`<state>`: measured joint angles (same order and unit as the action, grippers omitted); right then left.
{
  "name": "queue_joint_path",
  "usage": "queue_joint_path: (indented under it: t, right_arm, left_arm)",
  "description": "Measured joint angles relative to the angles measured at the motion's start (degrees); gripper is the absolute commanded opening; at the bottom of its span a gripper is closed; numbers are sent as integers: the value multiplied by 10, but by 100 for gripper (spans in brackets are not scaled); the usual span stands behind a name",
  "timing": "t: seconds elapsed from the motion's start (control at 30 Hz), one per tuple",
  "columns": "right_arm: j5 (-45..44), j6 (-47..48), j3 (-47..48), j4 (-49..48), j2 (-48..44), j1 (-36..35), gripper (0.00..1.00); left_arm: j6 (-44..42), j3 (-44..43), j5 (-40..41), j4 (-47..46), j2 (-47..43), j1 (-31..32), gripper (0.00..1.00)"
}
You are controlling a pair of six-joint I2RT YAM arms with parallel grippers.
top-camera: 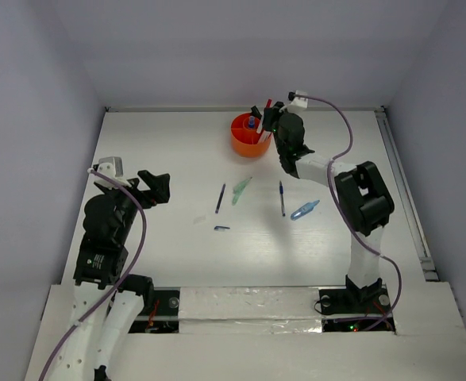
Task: Sort the stationery into containers
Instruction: Place the pen in the storage box.
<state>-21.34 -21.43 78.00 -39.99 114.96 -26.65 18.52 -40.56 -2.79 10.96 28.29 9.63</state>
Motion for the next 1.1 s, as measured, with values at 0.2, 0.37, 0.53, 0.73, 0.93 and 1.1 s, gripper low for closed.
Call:
queue_joint_path:
  t: [0.2, 0.37, 0.53, 0.73, 0.93, 1.1]
  right_arm:
    - [-27, 13, 0, -28, 9, 0, 0]
    - [-33, 18, 0, -43, 29, 0, 0]
    - [-35, 19, -2, -41, 51, 0, 0]
    - [-35, 24, -3, -44, 53, 0, 1]
    - [-34, 33, -21, -47, 53, 0, 6]
    - [-26, 36, -42, -54, 53, 0, 7]
  left_arm:
    - [0, 0, -2, 0, 6, -4, 99]
    - [0, 0, -3, 0, 6, -9, 99]
    - [0, 0, -4, 0, 6, -11, 99]
    - [0, 0, -5, 0, 6, -12, 99]
    - [0, 0, -5, 0, 4, -15, 99]
    - [0, 0, -7, 0, 3, -19, 99]
